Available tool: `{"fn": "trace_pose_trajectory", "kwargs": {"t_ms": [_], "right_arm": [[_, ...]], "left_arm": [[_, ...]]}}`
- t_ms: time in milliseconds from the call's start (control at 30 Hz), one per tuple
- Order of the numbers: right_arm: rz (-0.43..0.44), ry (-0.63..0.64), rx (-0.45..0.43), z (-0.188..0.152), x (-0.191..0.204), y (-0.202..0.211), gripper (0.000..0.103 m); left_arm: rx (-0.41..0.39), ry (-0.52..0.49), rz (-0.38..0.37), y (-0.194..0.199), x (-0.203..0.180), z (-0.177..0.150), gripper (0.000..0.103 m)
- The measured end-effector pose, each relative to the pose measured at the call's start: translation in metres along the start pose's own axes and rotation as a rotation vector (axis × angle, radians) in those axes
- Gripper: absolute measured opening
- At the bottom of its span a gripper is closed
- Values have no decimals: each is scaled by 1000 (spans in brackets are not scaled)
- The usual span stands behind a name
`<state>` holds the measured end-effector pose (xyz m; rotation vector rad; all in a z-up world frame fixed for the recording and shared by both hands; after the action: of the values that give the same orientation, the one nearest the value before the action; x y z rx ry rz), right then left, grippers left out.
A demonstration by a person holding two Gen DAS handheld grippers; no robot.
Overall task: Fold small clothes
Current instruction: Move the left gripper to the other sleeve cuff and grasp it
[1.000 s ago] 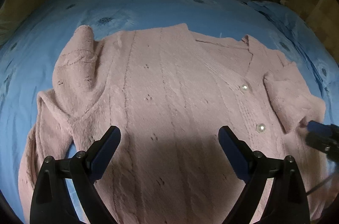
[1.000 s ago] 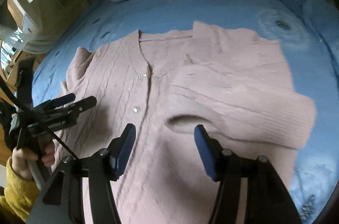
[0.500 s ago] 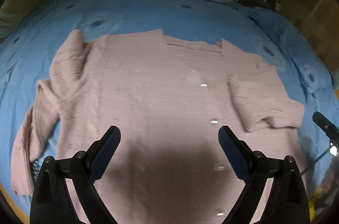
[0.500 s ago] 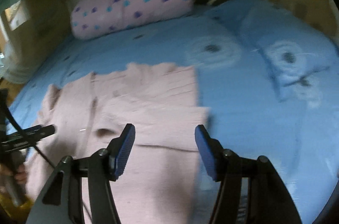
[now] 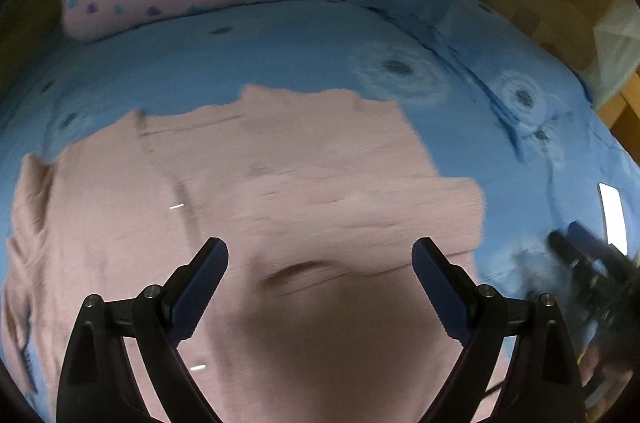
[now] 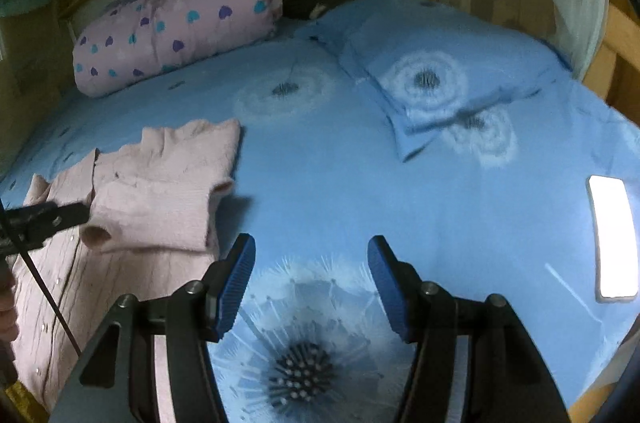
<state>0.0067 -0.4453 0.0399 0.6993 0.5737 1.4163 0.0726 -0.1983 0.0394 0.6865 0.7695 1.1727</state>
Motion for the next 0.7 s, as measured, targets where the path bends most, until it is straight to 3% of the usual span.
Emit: {"fn": "trace_pose_trajectory", "kwargs": {"t_ms": [167, 333, 500, 600, 700], "right_arm": [[31, -14, 71, -10, -7, -12, 62], [38, -37, 80, -14, -14, -12, 62], [46, -53, 77, -15, -20, -11, 62], [47, -46, 81, -16, -19, -11, 62], [49, -42, 84, -16, -19, -12, 62]], "left_arm": [[31, -48, -58, -23, -47, 8, 90], [77, -76, -93, -43, -74, 9, 90], [108, -118, -57, -62, -90, 12, 88], [124, -149, -24, -71, -95, 11, 78], [134, -163, -11, -77, -95, 8, 58]]}}
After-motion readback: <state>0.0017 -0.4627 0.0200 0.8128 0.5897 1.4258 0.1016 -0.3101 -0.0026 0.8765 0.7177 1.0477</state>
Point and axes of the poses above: each gripper's, at about its wrist camera, not at the fingertips, and y roughly against the way its jaws point, x to its left, z to its top, the point moved 3 cm from there along -y, roughly the way its jaws point, and after that the axes turned 6 degrees about -z, right-handed, at the moved point
